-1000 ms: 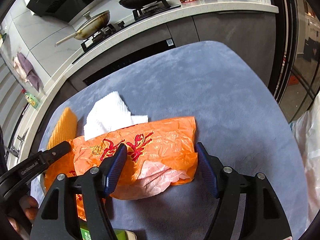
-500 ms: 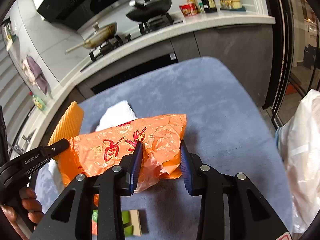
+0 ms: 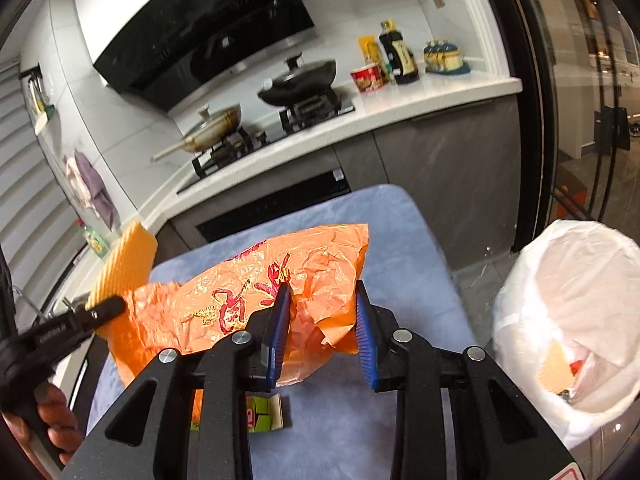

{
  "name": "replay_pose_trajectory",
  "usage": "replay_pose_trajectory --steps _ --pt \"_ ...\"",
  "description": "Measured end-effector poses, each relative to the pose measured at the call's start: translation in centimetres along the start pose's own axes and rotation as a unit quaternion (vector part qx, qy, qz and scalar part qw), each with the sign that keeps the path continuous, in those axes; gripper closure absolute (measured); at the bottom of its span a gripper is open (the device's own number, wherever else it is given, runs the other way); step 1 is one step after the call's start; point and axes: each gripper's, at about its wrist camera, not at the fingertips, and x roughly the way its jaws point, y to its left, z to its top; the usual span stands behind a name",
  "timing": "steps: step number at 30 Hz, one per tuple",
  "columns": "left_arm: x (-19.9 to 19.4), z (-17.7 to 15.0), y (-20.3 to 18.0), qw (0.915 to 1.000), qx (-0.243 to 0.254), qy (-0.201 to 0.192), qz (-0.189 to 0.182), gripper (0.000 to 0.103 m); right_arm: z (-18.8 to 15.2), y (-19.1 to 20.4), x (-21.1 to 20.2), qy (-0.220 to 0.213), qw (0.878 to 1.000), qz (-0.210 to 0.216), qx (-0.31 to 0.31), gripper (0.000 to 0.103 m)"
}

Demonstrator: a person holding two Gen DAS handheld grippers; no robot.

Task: Collect trash
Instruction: 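Carry the mesh sleeve with the left tool while the right tool carries the orange bag over the bin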

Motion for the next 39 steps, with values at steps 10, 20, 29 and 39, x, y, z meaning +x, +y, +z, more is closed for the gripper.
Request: replay_pose_trajectory --steps 10,20,29,39 --pt "-0.8 -5.4 -3.4 0.9983 0.034 0.047 -0.005 0.089 -0.5 -2.9 -5.1 -0.027 0.999 -0.015 0.019 0.074" --pt "1.3 -9.6 -3.2 0.9943 0.041 0.096 0.023 0.082 -2.2 -6.1 -7.0 -0.025 0.998 -0.031 0.042 0.074" --pt "0.3 -8.9 -2.2 0.9961 0.022 0.082 0.025 0.083 -2.9 -7.3 -7.5 -0.025 0.998 -0.031 0.054 0.074" --pt "-1.0 -7.7 -1.9 0.9977 0.013 0.062 0.024 0.093 -2.8 -7.3 -7.6 -0.027 0.998 -0.029 0.056 0.074"
